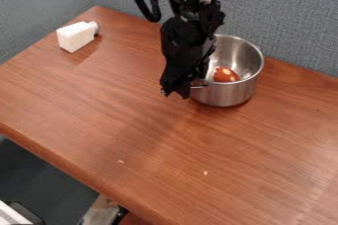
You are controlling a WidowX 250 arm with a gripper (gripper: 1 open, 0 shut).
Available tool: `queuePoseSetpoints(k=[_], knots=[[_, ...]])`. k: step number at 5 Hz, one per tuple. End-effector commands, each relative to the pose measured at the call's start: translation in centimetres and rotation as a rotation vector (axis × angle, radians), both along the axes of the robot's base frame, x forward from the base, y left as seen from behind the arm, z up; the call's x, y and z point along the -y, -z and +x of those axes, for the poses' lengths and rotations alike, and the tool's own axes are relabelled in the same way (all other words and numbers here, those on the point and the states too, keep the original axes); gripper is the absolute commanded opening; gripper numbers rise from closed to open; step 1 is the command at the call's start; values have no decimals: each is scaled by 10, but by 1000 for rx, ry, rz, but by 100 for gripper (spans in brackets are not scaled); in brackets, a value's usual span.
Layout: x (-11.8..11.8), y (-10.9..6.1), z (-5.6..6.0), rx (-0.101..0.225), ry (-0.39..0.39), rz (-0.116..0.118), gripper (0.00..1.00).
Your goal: Put the mushroom in the metal pot
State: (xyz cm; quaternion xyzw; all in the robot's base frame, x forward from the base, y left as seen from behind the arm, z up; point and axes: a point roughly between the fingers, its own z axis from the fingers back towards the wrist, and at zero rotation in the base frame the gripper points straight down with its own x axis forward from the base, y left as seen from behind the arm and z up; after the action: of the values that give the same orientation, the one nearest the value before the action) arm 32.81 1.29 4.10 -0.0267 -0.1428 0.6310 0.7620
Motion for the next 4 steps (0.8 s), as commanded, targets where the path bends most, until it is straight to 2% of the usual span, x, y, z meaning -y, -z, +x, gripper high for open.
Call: queuePoseSetpoints(k=[1, 2, 3, 4], knots=[[12, -29, 8, 58, 9, 4, 100], [-4, -46, 14, 109, 6, -10, 100], [-25, -84, 18, 177, -19, -27, 100], [-20, -101, 27, 128, -34, -36, 100]])
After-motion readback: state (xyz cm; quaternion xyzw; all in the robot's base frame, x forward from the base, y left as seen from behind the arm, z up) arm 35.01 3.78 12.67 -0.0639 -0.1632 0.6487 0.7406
